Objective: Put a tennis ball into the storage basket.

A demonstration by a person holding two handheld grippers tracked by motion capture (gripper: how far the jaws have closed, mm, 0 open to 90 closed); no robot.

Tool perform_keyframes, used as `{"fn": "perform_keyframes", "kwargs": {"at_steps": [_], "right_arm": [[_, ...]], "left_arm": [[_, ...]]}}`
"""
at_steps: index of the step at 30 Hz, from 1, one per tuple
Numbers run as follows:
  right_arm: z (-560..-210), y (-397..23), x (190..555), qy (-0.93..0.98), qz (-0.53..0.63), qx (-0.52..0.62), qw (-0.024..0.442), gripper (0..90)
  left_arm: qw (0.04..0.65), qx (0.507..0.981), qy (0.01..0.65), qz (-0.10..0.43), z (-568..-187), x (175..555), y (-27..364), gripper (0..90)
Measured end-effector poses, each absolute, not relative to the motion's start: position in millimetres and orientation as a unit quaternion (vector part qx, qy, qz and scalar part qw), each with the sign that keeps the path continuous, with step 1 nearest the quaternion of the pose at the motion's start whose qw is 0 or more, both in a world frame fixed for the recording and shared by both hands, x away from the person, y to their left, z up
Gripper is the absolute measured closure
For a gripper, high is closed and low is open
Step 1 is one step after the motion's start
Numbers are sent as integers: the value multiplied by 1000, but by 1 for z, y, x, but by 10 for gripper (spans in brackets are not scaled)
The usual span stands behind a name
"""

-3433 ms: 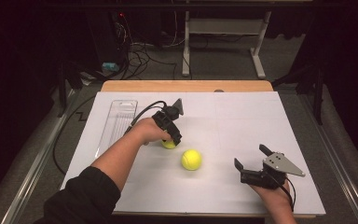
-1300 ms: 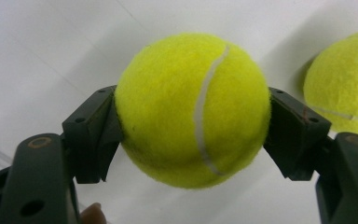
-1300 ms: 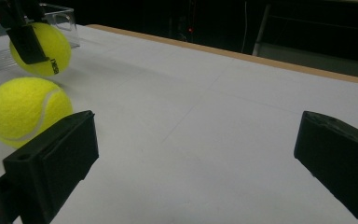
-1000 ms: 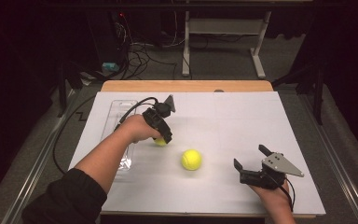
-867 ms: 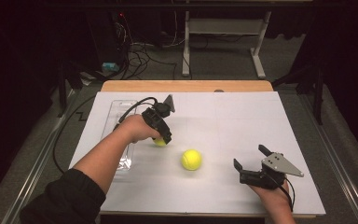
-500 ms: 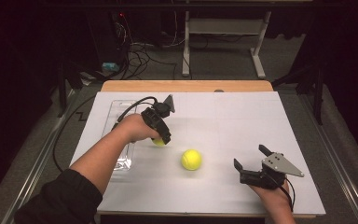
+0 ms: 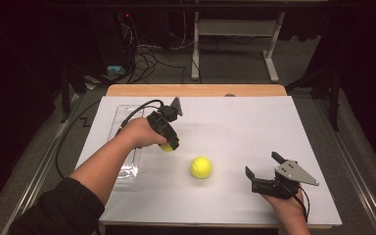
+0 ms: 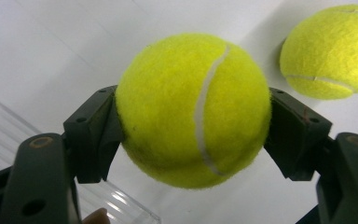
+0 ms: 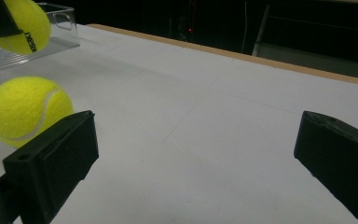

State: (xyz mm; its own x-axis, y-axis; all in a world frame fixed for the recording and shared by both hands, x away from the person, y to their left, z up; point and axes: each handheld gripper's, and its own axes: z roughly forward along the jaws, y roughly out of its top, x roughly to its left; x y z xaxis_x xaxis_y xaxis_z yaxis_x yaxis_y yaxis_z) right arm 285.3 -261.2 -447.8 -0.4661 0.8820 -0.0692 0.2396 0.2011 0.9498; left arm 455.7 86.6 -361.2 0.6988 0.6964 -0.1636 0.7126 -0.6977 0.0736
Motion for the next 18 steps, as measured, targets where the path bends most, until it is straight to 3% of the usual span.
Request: {"fn": "perform_keyframes", "kwargs": {"at_steps": [18], "right_arm": [[-448,-261,285,702,489,400,328,0]], "left_arm": [[67,913,399,-54,-343,458,104,273]]}}
